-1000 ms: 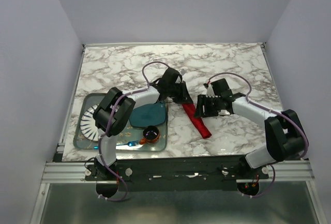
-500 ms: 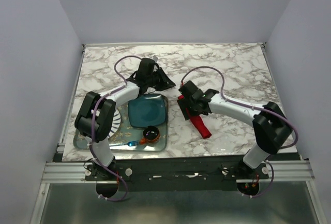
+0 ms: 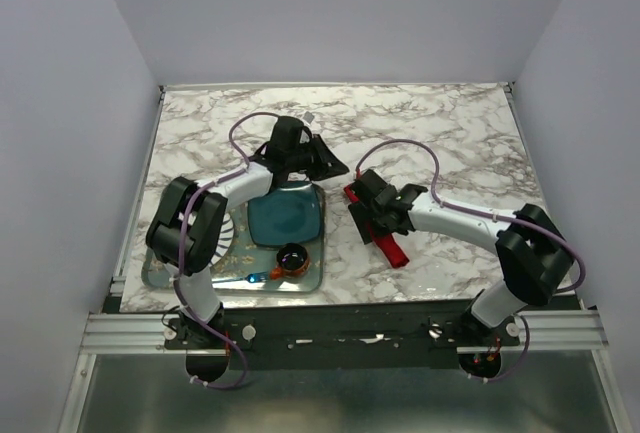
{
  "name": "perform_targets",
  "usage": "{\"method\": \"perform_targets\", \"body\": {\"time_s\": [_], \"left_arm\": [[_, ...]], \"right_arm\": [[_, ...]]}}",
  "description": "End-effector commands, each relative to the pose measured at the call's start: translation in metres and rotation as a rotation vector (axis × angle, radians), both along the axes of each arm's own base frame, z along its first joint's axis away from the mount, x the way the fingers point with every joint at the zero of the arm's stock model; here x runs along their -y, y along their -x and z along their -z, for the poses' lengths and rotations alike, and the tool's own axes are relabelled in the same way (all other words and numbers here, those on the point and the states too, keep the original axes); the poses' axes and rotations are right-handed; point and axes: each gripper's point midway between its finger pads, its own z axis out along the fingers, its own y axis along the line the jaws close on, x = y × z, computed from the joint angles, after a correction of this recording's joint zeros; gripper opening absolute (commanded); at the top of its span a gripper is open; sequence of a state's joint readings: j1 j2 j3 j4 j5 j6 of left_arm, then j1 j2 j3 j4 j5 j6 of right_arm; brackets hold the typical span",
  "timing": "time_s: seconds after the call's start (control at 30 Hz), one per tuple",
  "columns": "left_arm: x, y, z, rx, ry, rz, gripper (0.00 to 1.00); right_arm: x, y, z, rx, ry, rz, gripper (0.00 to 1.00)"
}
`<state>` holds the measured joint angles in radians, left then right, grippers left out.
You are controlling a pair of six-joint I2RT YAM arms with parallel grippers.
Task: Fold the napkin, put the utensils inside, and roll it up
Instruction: Roll the napkin with the utensil
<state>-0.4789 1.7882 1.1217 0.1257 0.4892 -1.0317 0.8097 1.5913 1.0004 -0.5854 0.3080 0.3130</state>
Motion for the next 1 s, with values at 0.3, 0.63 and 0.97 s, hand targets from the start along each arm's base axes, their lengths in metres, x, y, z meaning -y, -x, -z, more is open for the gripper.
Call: {"method": "perform_targets", "body": {"time_s": [0.3, 0.63, 0.97], "left_arm": [[0.026, 0.020, -0.014, 0.031, 0.043, 0.084, 0.23], [0.025, 0.020, -0.014, 0.031, 0.039, 0.083, 0.23], [0.027, 0.025, 0.002, -0.001, 0.039, 0.094, 0.22]], "right_arm": [[-0.007, -0.005, 0.014, -0.045, -0.055, 0.007, 0.83], [-0.009, -0.018, 0.027, -0.078, -0.132, 0.029, 0.82], [-0.002, -0.010, 0.043, -0.124, -0.099, 0.047, 0.70]]}}
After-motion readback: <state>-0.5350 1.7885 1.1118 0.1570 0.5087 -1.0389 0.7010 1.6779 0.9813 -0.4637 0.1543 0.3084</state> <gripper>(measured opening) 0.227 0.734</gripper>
